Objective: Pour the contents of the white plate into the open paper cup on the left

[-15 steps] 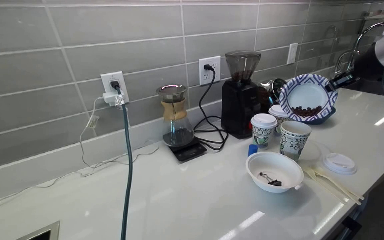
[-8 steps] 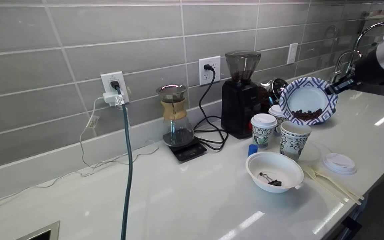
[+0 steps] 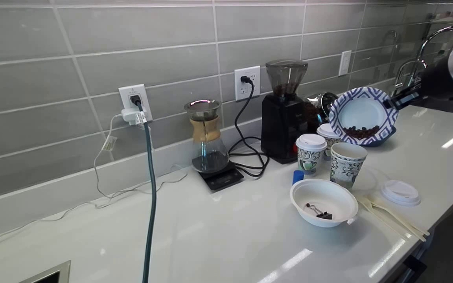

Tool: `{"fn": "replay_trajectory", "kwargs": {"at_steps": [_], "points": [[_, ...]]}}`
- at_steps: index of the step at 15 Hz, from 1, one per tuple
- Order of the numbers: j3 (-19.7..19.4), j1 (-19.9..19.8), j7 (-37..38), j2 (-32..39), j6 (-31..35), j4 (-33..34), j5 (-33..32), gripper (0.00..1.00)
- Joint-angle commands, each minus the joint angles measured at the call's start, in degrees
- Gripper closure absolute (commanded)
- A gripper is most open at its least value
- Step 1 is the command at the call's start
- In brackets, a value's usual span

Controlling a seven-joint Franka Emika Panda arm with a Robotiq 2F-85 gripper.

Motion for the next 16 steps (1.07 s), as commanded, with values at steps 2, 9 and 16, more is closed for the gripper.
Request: {"fn": "replay_trajectory", "kwargs": {"at_steps": [2, 9, 16], "points": [[-0.17, -0.04, -0.66, 0.28, 1.00, -0.05, -0.19, 0.99], [0.35, -0.56, -2.49, 1.38, 3.48, -0.44, 0.85, 0.99], [-0.30, -0.26, -3.87, 3.10, 10.68, -1.34, -0.95, 0.99]]}}
